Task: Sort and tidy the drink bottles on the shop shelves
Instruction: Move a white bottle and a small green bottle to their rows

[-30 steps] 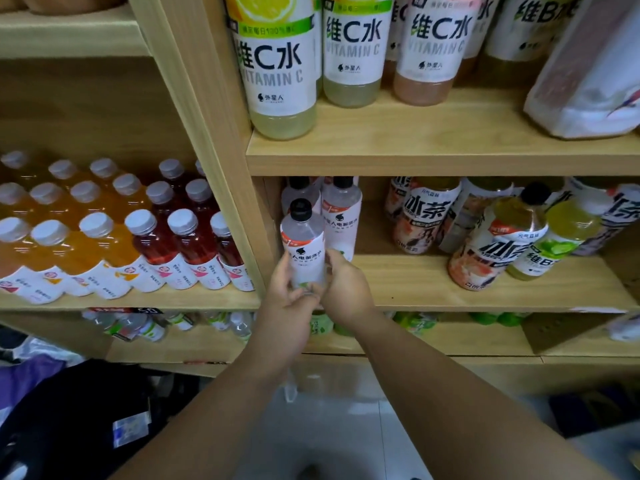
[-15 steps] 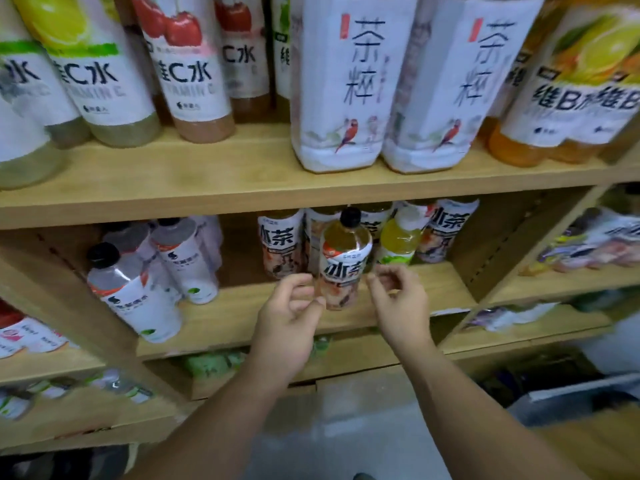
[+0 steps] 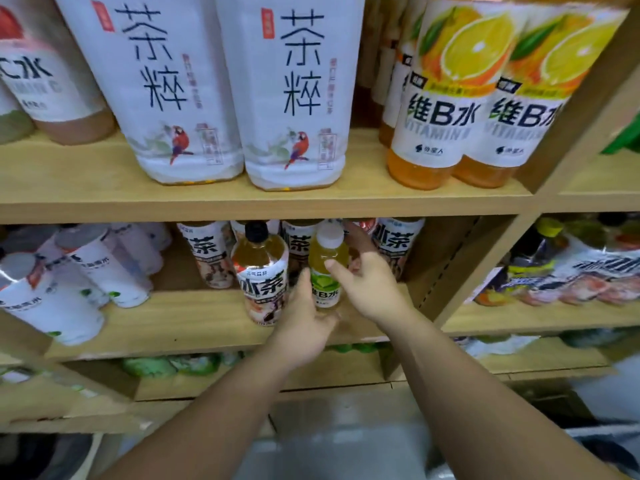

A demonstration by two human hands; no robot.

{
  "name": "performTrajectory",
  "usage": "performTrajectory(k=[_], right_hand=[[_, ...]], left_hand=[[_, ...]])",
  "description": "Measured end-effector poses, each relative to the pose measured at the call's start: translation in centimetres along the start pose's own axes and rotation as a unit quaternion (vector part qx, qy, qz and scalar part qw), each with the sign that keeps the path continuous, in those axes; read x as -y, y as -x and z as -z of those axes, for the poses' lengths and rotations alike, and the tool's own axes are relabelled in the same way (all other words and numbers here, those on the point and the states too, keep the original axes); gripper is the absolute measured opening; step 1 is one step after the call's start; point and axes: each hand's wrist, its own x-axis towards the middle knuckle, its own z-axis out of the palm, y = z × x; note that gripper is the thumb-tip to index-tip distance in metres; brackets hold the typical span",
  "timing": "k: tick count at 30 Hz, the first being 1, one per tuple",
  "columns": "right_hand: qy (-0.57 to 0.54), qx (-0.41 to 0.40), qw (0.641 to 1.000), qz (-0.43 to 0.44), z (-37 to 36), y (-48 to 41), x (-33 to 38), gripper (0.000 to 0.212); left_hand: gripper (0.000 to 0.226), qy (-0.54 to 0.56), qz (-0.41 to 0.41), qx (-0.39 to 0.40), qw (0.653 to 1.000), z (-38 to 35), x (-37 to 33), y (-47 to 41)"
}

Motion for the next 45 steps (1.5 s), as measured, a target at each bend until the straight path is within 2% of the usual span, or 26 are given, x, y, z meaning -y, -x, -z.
performTrajectory(k=[3,8,11,15,18,23,26,30,38,45], right_hand=[[0.07,0.005,0.997,-0.011,-0.3,-0.5,-0.3,0.044],[0.069,0.006,0.997,-0.031,-0.4,0.8,-1.6,0.038],[0.039,-0.002,0.999,-0.014,-0.2,1.9,-2.0,0.031],[0.025,0.004,0.999,0.02,0.6,3.2,-1.2,0.038],[0.029,0.029,0.999,0.034,1.3,4.0,0.1,0.048],[-0.016,0.023,0.999,0.047,3.4,5.5,3.2,0.052],[-0.05,0.056,0.995,0.063,3.9,7.0,5.7,0.052],[-0.042,0.069,0.992,0.101,2.7,8.6,10.0,0.053],[-0.035,0.047,0.974,0.219,-1.8,8.6,21.8,0.055],[-0.1,0.053,0.955,0.276,-6.2,7.2,30.7,0.054]], left_hand=[[0.054,-0.02,0.001,-0.026,0.999,-0.1,-0.3,-0.6],[0.058,-0.041,-0.02,-0.054,0.997,-0.4,0.0,-0.3],[0.063,-0.039,-0.036,-0.065,0.996,-0.6,-0.2,0.1],[0.066,-0.022,-0.057,-0.065,0.996,-0.6,0.1,0.8],[0.059,0.002,-0.08,-0.079,0.994,-0.4,0.0,1.3],[0.059,0.019,-0.144,-0.074,0.987,1.5,-1.9,3.5],[0.059,0.027,-0.176,-0.06,0.982,4.2,-2.2,6.1],[0.066,0.007,-0.214,-0.065,0.975,8.5,-2.6,9.1],[0.049,-0.002,-0.324,-0.125,0.938,19.9,-5.0,13.7],[0.056,-0.049,-0.366,-0.17,0.914,29.7,-7.5,16.3]])
